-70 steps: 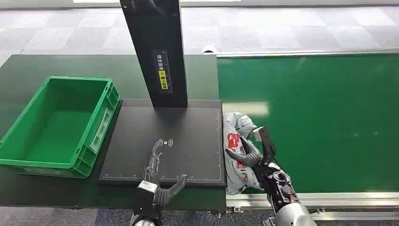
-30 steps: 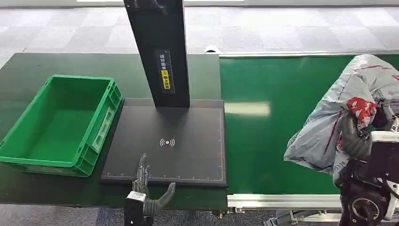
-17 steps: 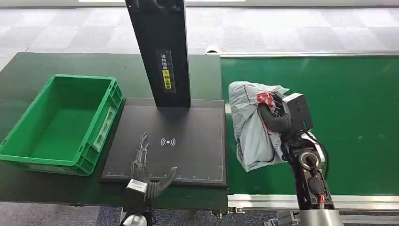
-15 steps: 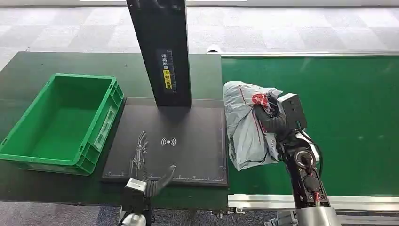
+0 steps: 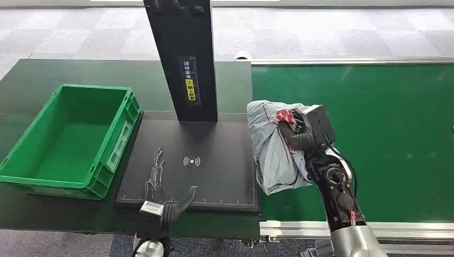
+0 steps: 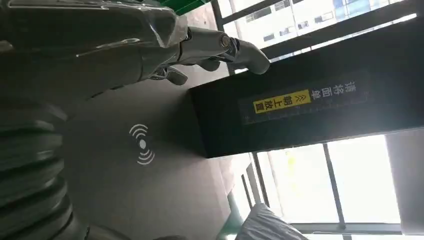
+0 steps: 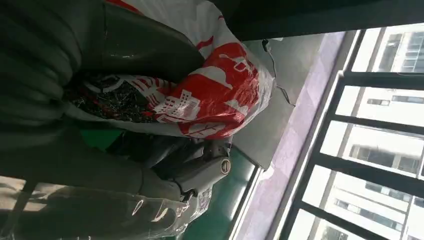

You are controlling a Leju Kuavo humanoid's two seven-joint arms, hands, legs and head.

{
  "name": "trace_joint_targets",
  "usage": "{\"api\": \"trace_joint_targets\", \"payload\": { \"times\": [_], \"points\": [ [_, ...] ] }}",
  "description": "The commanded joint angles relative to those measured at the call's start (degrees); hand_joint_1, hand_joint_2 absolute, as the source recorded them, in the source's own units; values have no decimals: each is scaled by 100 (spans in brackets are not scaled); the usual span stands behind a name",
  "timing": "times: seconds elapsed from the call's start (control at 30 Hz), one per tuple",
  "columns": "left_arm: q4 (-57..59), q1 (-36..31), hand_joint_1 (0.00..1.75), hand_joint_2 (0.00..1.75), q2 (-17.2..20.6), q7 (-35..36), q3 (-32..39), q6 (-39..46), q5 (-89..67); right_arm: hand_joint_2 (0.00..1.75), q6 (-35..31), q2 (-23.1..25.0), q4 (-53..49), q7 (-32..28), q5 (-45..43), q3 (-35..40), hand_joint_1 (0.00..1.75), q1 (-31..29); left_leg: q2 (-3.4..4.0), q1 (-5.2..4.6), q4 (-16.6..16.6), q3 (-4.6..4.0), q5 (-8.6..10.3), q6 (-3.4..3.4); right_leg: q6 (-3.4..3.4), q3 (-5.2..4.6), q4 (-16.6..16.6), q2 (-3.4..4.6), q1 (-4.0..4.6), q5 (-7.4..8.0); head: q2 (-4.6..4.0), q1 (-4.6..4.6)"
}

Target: Moved the parcel from conveyor to table for the left to box.

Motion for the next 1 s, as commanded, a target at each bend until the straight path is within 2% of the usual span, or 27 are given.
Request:
{"api": "trace_joint_targets", "payload": {
  "times": [0.03, 0.07, 0.1, 0.13, 0.2, 0.23, 0.33, 0.57, 0.63, 0.83, 1.0],
  "points": [
    [-843, -1165, 0, 175, 521, 711, 830, 235, 153, 175, 1565, 1940, 3051, -336, -564, 1248, 175, -824, 56, 11, 1, 5, -4, -17, -5, -12, 2, 52, 10, 12, 0, 0],
    [-871, -1204, 0, 175, 512, 779, 914, 147, 107, 175, 1458, 2040, 3147, -387, -576, 1315, 175, -842, 60, 15, 4, 0, -7, -15, -7, -9, 6, 57, 16, 13, 0, 4],
    [-884, -1191, 0, 175, 472, 810, 993, 74, 53, 175, 1422, 2053, 3191, -424, -641, 1392, 175, -871, 116, 17, -4, 11, -5, -35, -14, -23, 13, 108, 17, 26, 0, 9],
    [-881, -1138, 0, 175, 424, 779, 1013, 54, 12, 175, 1471, 1999, 3190, -417, -686, 1398, 175, -903, 103, 25, -3, 1, -6, -25, -18, -22, 7, 101, 33, 24, 0, 15],
    [-852, -1035, 0, 175, 367, 692, 1002, 60, -52, 175, 1595, 1864, 3137, -387, -755, 1389, 175, -938, 148, 33, -21, 14, 3, -55, -44, -35, 7, 141, 42, 42, 0, 2],
    [-845, -1015, 0, 175, 352, 668, 1002, 67, -62, 175, 1620, 1835, 3117, -376, -770, 1388, 175, -939, 107, 20, -12, 13, 5, -40, -46, -35, 15, 103, 30, 27, 0, -2],
    [-833, -985, 0, 175, 332, 630, 997, 79, -74, 175, 1662, 1786, 3085, -357, -792, 1382, 175, -942, 30, 42, -5, -7, 18, -51, -43, -32, 12, 32, 44, 17, 0, 7],
    [-833, -985, 0, 175, 332, 630, 997, 79, -74, 175, 1662, 1786, 3085, -357, -792, 1382, 175, -942, 24, 39, -9, -14, 23, -55, -49, -30, 11, 23, 38, 15, 0, 11],
    [-832, -1009, 0, 175, 349, 564, 1050, 139, -115, 175, 1952, 1845, 3044, -324, -834, 1460, 175, -907, 27, 36, -11, -11, 22, -57, -46, -28, 9, 25, 34, 17, 0, 7],
    [-1167, -924, 0, 175, 408, 372, 1249, 225, -70, 175, 2183, 2057, 2942, -331, -1121, 2079, 175, -851, 40, 40, -10, -8, 17, -60, -48, -30, 9, 38, 38, 18, 0, 7],
    [-1550, -947, 0, 175, 448, 367, 1230, 401, -58, 175, 1889, 2057, 2710, -153, -2397, 3551, 175, -1027, 39, 39, -6, -14, 18, -60, -47, -38, 16, 37, 42, 17, 0, 9]
  ]
}}
